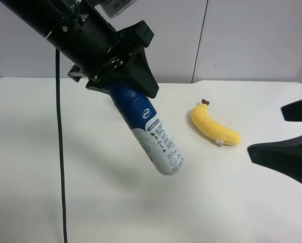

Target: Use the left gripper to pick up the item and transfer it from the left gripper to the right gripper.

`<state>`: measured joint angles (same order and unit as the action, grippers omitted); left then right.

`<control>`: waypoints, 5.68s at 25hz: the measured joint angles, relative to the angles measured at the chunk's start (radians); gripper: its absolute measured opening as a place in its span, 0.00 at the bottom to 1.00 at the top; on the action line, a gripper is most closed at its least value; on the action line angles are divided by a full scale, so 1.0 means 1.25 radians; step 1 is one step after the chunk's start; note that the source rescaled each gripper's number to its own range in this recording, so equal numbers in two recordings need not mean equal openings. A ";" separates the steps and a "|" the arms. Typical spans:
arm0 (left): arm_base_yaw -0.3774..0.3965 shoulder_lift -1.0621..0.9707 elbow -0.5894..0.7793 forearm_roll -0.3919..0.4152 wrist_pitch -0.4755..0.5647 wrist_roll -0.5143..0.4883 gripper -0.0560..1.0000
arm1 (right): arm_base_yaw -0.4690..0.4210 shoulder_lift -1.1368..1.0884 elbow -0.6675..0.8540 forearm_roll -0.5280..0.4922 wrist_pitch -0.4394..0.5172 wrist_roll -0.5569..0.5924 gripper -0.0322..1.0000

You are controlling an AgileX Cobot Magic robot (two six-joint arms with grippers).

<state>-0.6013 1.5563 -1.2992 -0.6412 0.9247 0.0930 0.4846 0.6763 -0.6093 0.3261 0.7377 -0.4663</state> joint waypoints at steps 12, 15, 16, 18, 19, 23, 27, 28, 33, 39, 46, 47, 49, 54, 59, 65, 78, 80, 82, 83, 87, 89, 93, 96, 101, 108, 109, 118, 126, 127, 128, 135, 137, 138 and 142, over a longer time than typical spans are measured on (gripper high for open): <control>0.000 0.000 0.000 0.000 0.000 0.000 0.05 | 0.222 0.268 0.000 0.000 -0.316 -0.024 1.00; 0.000 0.000 0.000 0.000 0.001 0.000 0.05 | 0.222 0.315 0.000 0.001 -0.355 -0.024 1.00; 0.000 0.000 0.000 0.000 0.001 0.000 0.05 | 0.222 0.328 0.000 0.001 -0.362 -0.025 1.00; 0.000 0.000 0.000 0.000 0.001 0.000 0.05 | 0.222 0.346 0.000 0.001 -0.370 -0.035 1.00; 0.000 0.000 0.000 0.000 0.001 0.000 0.05 | 0.222 0.354 0.000 0.001 -0.372 -0.043 1.00; 0.000 0.000 0.000 0.000 0.001 0.000 0.05 | 0.222 0.361 0.000 0.015 -0.376 -0.080 1.00; 0.000 0.000 0.000 0.000 0.001 0.000 0.05 | 0.222 0.361 0.000 0.069 -0.382 -0.134 1.00; 0.000 0.000 0.000 0.000 0.001 0.000 0.05 | 0.222 0.361 0.000 0.092 -0.385 -0.150 1.00; 0.000 0.000 0.000 0.000 0.001 0.000 0.05 | 0.222 0.390 0.000 0.224 -0.397 -0.277 1.00; 0.000 0.000 0.000 -0.008 0.003 0.000 0.05 | 0.222 0.457 0.000 0.322 -0.411 -0.381 1.00; 0.000 0.000 0.000 -0.014 0.004 0.000 0.05 | 0.222 0.489 0.000 0.350 -0.442 -0.408 1.00; 0.000 0.000 0.000 -0.015 0.004 0.000 0.05 | 0.222 0.492 0.000 0.357 -0.442 -0.412 1.00; 0.000 0.000 0.000 -0.015 0.004 0.000 0.05 | 0.222 0.494 0.000 0.366 -0.441 -0.414 0.93; 0.000 0.000 0.000 -0.015 0.004 0.000 0.05 | 0.222 0.494 0.000 0.377 -0.441 -0.415 0.60; 0.000 0.000 0.000 -0.016 -0.001 0.000 0.05 | 0.222 0.494 0.000 0.376 -0.440 -0.419 0.12; 0.000 0.001 0.000 -0.016 -0.003 0.000 0.05 | 0.224 0.494 0.000 0.376 -0.439 -0.421 0.11; 0.000 0.001 0.000 -0.025 -0.036 -0.006 0.34 | 0.224 0.496 0.000 0.376 -0.435 -0.418 0.04; 0.000 0.001 -0.003 -0.032 -0.045 -0.013 0.75 | 0.224 0.498 0.000 0.376 -0.434 -0.418 0.03; 0.000 0.001 -0.003 -0.032 -0.049 -0.015 0.92 | 0.224 0.498 0.000 0.376 -0.434 -0.418 0.03; 0.000 0.001 -0.003 -0.033 -0.049 -0.015 0.95 | 0.224 0.498 0.000 0.376 -0.434 -0.418 0.03; 0.000 0.001 -0.003 -0.036 -0.056 -0.015 0.99 | 0.224 0.498 0.000 0.376 -0.434 -0.418 0.03; 0.000 0.000 -0.003 -0.036 -0.075 -0.015 0.99 | 0.224 0.498 0.000 0.376 -0.434 -0.418 0.03; 0.000 -0.009 -0.003 -0.036 -0.131 -0.015 0.99 | 0.224 0.498 0.000 0.376 -0.434 -0.418 0.03; 0.013 -0.021 -0.006 -0.036 -0.152 -0.014 0.99 | 0.224 0.498 0.000 0.376 -0.434 -0.418 0.03; 0.074 -0.038 -0.047 -0.013 -0.133 -0.012 0.99 | 0.224 0.498 0.000 0.376 -0.422 -0.418 0.03; 0.196 -0.144 -0.101 0.076 -0.075 -0.012 0.99 | 0.224 0.498 0.000 0.376 -0.416 -0.418 0.03; 0.213 -0.168 -0.102 0.095 -0.062 -0.012 0.99 | 0.224 0.498 0.000 0.376 -0.416 -0.418 0.03; 0.259 -0.369 -0.102 0.339 0.076 -0.046 0.99 | 0.224 0.498 0.000 0.376 -0.416 -0.418 0.03; 0.259 -0.588 0.047 0.506 0.126 -0.070 0.99 | 0.224 0.498 0.000 0.375 -0.416 -0.418 0.03; 0.259 -0.620 0.080 0.513 0.129 -0.070 0.99 | 0.224 0.498 0.000 0.375 -0.416 -0.418 0.03; 0.259 -0.652 0.113 0.513 0.131 -0.074 0.99 | 0.224 0.498 0.000 0.375 -0.416 -0.418 0.03; 0.259 -0.853 0.311 0.513 0.152 -0.082 0.99 | 0.224 0.498 0.000 0.375 -0.416 -0.418 0.03; 0.259 -0.906 0.355 0.513 0.152 -0.083 0.99 | 0.224 0.498 0.000 0.375 -0.416 -0.418 0.03; 0.259 -0.935 0.376 0.513 0.152 -0.084 0.99 | 0.224 0.498 0.000 0.375 -0.416 -0.418 0.03; 0.259 -1.040 0.441 0.513 0.152 -0.084 0.99 | 0.224 0.498 0.000 0.375 -0.416 -0.418 0.03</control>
<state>-0.2773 0.2569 -0.7481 0.0000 1.1142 -0.0126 0.7642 1.2993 -0.6093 0.7953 0.2183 -0.9892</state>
